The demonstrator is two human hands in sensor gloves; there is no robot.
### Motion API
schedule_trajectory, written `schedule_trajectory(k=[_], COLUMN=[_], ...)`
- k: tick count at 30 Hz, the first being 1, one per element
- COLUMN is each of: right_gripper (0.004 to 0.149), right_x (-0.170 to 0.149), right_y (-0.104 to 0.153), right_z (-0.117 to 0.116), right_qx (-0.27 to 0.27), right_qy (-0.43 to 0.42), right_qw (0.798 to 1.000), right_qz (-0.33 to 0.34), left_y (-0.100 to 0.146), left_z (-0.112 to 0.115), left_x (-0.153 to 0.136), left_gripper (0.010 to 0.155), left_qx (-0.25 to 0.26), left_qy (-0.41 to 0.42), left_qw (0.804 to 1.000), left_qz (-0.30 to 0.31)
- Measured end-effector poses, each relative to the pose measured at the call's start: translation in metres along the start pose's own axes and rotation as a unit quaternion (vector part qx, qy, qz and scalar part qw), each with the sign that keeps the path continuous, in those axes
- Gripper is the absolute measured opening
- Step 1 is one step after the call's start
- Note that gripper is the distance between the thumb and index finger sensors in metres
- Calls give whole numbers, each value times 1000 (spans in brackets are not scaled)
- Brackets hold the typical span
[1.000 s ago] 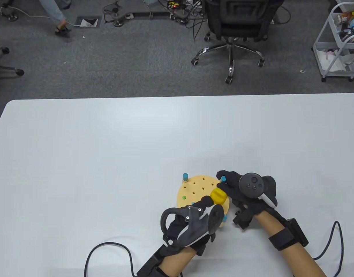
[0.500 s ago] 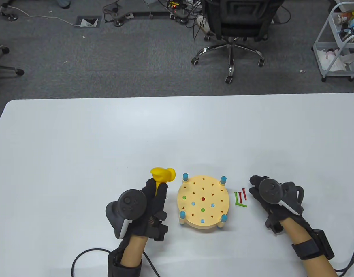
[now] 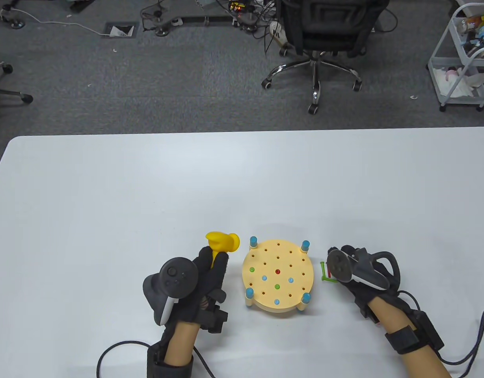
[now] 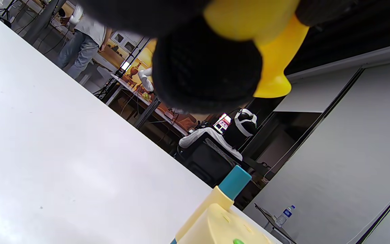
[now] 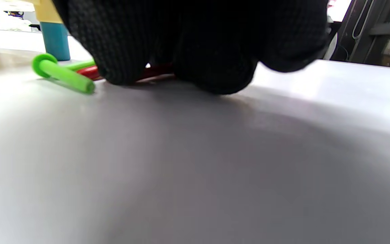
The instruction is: Hammer toy nails into tap bench
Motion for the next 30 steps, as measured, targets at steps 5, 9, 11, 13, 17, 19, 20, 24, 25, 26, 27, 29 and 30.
schedule_trajectory(k=[5,9,11,13,17,19,20,24,25,26,27,29,30], right_gripper=[51,49,48,47,42,41,41,42,43,44,44,44,44], right_x=[-2,-12,-18,-22,-25,-24,-24,-20,-17,-14,-12,-8,-7], right_y=[1,7,9,10,8,9,10,11,11,10,10,8,7], right_z=[2,2,2,1,-3,-5,-6,-13,-17,-19,-21,-23,-24], right_qx=[-38,-32,-29,-23,-1,6,10,33,44,49,50,51,54], right_qy=[53,36,26,13,11,13,20,63,89,117,131,163,166], right_qw=[997,997,997,997,997,997,997,995,993,991,989,985,984], right_qz=[27,57,67,71,72,76,77,67,57,45,43,34,33], left_y=[1,1,1,1,1,1,1,0,0,0,0,0,0], left_z=[2,2,2,3,4,6,6,10,11,10,10,10,10], left_x=[0,-1,-1,-1,0,-1,-1,-2,-3,-3,-3,-3,-3], left_gripper=[62,62,62,62,62,62,62,62,62,62,62,62,62], left_qx=[-7,-10,-11,-12,-14,-16,-17,-24,-25,-26,-26,-25,-24], left_qy=[-3,-2,0,0,-5,-7,-8,-11,-12,-12,-13,-13,-12], left_qw=[1000,1000,1000,1000,1000,1000,1000,1000,1000,1000,1000,1000,1000], left_qz=[1,-1,-1,-1,1,1,1,-1,-2,-2,-1,-1,-2])
Point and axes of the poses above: the tracker on the back of each hand, its own x axis roughly to the thumb side, its own y axis roughly from the fingertips to the wrist, z = x × y, the point moved 3 cm from there along -y, roughly from the wrist to the fingertips, and after that the axes turned 12 degrees about -y, right-handed, at the moved point
